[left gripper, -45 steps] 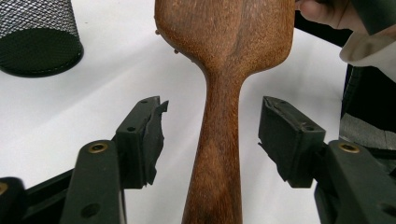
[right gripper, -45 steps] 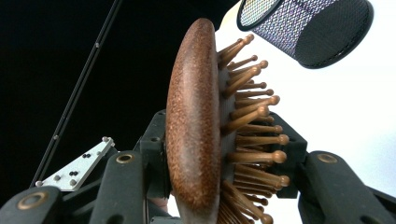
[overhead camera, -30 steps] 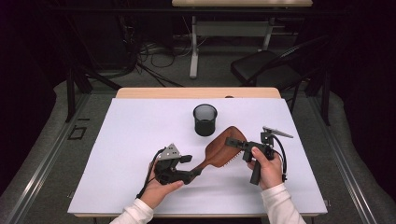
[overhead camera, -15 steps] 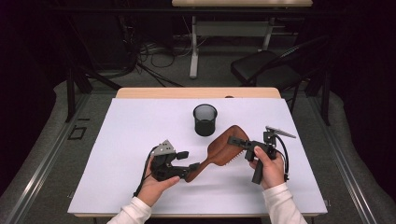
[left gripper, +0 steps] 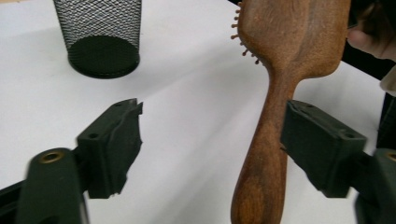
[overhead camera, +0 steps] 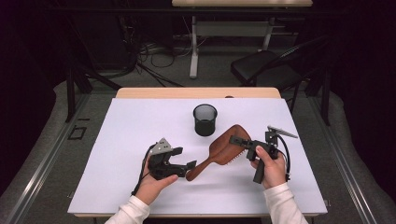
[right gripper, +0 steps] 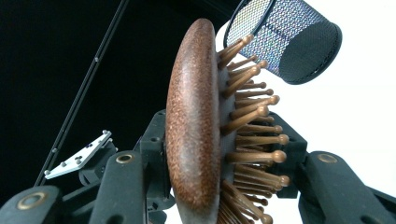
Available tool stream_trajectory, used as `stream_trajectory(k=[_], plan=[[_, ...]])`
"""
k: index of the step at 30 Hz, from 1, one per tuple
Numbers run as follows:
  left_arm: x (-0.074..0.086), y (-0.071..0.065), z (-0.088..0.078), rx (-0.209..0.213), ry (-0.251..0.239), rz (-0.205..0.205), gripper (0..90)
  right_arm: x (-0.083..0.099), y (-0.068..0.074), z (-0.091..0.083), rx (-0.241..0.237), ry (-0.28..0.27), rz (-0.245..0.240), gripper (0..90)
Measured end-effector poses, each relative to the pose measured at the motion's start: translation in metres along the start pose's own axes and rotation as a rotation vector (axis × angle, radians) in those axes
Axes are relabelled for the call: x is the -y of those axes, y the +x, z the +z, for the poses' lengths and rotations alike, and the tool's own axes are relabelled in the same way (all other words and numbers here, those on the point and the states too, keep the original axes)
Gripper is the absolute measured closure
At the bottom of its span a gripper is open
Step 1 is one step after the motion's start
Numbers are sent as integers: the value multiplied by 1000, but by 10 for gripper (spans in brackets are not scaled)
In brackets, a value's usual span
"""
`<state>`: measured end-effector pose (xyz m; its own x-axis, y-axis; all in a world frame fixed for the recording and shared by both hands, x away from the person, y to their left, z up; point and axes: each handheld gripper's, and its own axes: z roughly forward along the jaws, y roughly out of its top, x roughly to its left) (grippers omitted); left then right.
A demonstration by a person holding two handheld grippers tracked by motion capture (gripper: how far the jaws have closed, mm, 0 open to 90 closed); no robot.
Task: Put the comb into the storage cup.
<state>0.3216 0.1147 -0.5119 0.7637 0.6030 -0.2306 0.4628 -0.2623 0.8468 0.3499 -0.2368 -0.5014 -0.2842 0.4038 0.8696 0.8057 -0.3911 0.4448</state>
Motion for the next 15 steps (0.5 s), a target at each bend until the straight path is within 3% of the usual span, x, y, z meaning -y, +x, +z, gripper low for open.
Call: stream_trajectory(k=[6, 11, 15], plan=[[0, 2, -1, -20, -8, -4, 137, -1, -1, -2, 7, 0, 0, 509], [1, 6, 1, -44, -12, -35, 52, -1, -1, -2, 7, -31, -1, 508], [1, 8, 1, -51, -22, -52, 3, -2, -2, -4, 15, -14, -9, 509]])
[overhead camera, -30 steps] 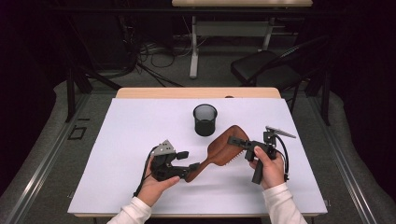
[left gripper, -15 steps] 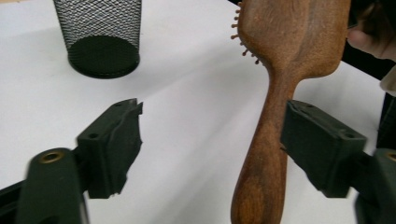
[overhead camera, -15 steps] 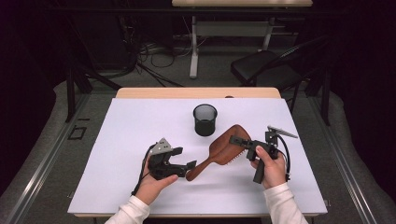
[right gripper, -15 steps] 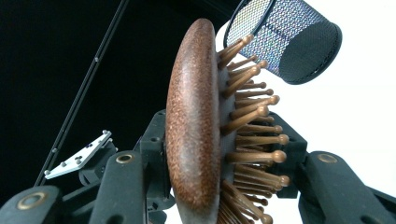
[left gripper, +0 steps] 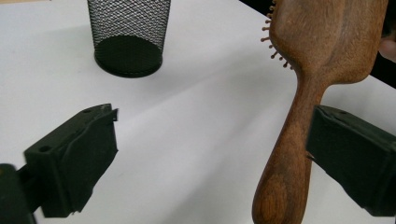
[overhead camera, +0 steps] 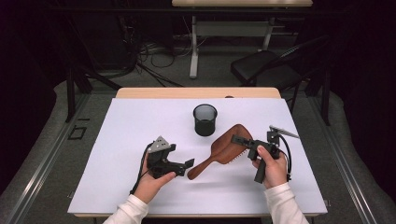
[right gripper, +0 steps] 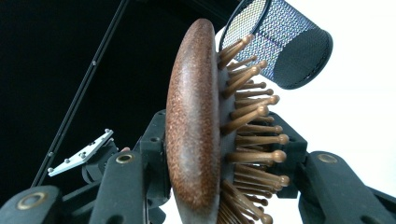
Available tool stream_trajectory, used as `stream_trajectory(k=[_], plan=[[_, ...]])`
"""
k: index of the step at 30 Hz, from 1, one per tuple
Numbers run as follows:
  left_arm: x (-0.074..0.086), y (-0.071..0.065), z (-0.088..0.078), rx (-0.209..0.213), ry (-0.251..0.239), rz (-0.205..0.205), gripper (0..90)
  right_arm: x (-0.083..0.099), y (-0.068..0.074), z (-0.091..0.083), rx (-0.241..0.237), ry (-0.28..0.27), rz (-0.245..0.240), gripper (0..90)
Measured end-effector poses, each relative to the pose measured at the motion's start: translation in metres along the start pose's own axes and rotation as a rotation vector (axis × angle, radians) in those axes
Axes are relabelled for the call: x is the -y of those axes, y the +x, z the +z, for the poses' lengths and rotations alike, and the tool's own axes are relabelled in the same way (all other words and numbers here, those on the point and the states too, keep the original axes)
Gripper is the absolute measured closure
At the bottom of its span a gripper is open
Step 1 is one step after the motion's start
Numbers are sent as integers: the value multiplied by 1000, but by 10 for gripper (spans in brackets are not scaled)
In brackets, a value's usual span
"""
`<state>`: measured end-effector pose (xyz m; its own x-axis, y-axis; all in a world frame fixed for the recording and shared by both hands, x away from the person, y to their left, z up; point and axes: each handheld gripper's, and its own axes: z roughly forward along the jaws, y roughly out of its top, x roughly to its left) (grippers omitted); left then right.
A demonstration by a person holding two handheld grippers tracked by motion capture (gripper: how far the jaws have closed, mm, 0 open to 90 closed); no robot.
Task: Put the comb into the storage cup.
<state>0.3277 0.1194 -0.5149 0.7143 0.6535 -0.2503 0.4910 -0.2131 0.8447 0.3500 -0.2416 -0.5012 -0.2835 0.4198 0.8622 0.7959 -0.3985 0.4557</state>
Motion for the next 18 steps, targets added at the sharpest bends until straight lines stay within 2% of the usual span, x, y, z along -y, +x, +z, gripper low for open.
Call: stream_trajectory(k=[6, 14, 18], plan=[[0, 4, -2, -8, -11, -10, 3, -1, -1, -2, 0, -7, 3, 508], [1, 7, -1, -19, 23, 15, 3, -1, -1, -2, -3, -17, 4, 508], [1, 8, -1, -21, 33, 9, 3, -2, -1, -3, 1, -10, 1, 507]])
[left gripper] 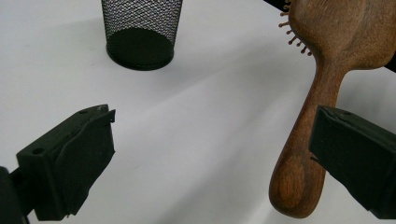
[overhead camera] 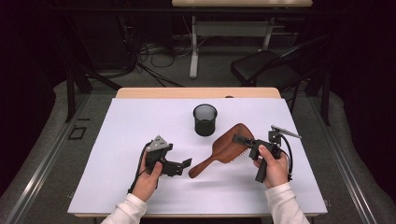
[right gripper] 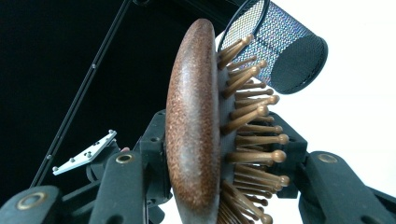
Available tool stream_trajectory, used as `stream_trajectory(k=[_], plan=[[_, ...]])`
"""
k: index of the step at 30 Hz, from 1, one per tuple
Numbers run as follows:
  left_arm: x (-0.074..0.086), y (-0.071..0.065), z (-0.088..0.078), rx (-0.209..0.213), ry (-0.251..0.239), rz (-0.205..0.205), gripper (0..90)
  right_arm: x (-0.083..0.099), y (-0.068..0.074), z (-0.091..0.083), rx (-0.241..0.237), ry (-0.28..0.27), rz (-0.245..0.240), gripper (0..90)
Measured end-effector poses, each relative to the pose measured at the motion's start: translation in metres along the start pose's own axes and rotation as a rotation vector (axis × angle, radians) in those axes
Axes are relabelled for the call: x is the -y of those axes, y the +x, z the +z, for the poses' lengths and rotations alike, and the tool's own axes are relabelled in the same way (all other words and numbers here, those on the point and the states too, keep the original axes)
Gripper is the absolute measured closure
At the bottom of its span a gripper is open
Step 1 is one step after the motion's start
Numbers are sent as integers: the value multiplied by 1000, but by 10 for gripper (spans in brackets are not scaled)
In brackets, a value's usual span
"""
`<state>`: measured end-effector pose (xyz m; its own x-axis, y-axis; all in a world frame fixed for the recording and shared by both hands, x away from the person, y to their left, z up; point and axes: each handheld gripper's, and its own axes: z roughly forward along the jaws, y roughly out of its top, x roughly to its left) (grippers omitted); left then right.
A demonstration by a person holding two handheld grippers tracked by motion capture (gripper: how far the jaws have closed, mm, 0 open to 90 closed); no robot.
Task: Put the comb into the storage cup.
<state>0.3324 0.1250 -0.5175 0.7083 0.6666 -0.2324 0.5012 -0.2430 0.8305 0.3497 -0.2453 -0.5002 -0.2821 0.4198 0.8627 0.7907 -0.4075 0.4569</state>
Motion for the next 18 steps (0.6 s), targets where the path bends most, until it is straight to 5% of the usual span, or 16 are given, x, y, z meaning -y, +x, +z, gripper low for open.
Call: stream_trajectory(k=[12, 18], plan=[[-2, 3, -3, 0, 3, 15, 3, -1, -1, 0, 10, -8, -13, 507], [-4, 7, -7, -17, 8, -10, 3, -4, 0, 1, 17, -27, -11, 507]])
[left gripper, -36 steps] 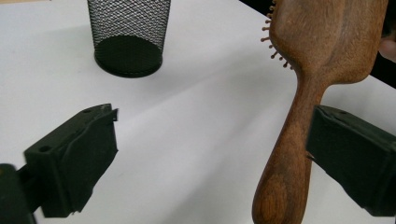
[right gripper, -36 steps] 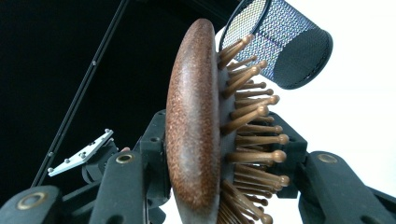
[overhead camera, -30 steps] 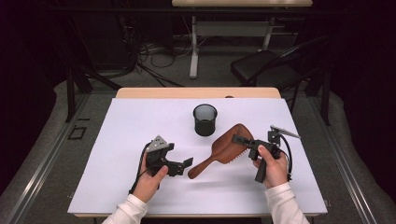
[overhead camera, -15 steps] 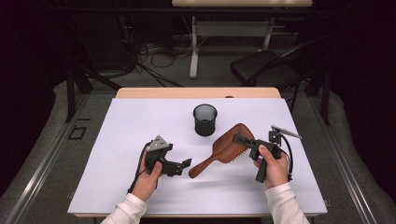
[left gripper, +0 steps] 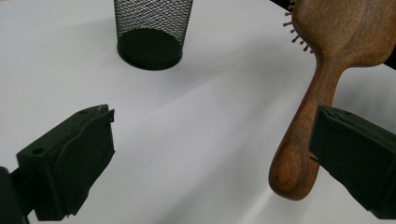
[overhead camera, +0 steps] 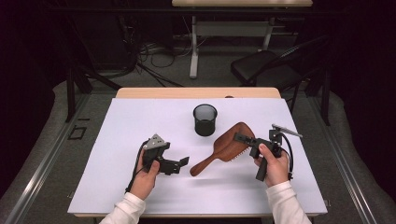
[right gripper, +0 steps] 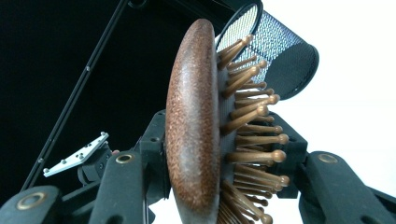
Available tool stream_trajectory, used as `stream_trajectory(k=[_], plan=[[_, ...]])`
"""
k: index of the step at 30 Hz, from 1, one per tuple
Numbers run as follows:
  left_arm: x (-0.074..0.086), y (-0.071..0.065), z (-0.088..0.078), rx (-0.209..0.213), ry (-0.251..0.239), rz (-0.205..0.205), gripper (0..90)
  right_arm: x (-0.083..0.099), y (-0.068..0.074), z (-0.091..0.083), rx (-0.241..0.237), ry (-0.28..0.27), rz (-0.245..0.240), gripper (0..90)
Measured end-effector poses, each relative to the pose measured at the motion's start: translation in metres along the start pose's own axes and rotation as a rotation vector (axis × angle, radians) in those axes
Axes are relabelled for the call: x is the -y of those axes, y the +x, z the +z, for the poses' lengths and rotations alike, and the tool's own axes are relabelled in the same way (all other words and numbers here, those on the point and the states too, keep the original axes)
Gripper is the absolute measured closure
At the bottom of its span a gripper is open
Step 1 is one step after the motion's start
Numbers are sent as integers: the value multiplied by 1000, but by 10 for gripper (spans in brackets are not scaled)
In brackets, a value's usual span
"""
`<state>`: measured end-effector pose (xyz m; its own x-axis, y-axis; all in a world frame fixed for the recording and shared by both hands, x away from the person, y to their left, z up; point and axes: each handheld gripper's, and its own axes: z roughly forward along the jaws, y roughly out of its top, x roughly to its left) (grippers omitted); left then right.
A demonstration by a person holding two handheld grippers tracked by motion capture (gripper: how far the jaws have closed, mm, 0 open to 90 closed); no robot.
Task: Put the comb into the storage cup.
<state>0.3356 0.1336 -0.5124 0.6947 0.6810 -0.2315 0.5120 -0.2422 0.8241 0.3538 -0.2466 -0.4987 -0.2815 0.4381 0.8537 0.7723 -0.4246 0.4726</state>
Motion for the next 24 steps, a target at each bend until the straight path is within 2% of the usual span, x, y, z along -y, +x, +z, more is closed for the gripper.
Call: stream_trajectory(k=[3, 7, 13, 17, 24], plan=[[0, 3, -1, -6, 10, -5, 3, -2, 0, 0, -7, 5, 1, 507], [0, 4, -2, -20, 20, 15, 3, -3, 1, 3, 1, 6, 1, 507], [0, 6, -3, -48, -9, 25, 3, -6, 3, 5, 13, 20, -8, 507], [1, 8, -4, -69, -15, 23, 3, -7, 4, 7, 17, 10, -7, 506], [1, 13, -6, -85, -39, 4, 3, -11, 6, 7, 30, 22, -9, 506]])
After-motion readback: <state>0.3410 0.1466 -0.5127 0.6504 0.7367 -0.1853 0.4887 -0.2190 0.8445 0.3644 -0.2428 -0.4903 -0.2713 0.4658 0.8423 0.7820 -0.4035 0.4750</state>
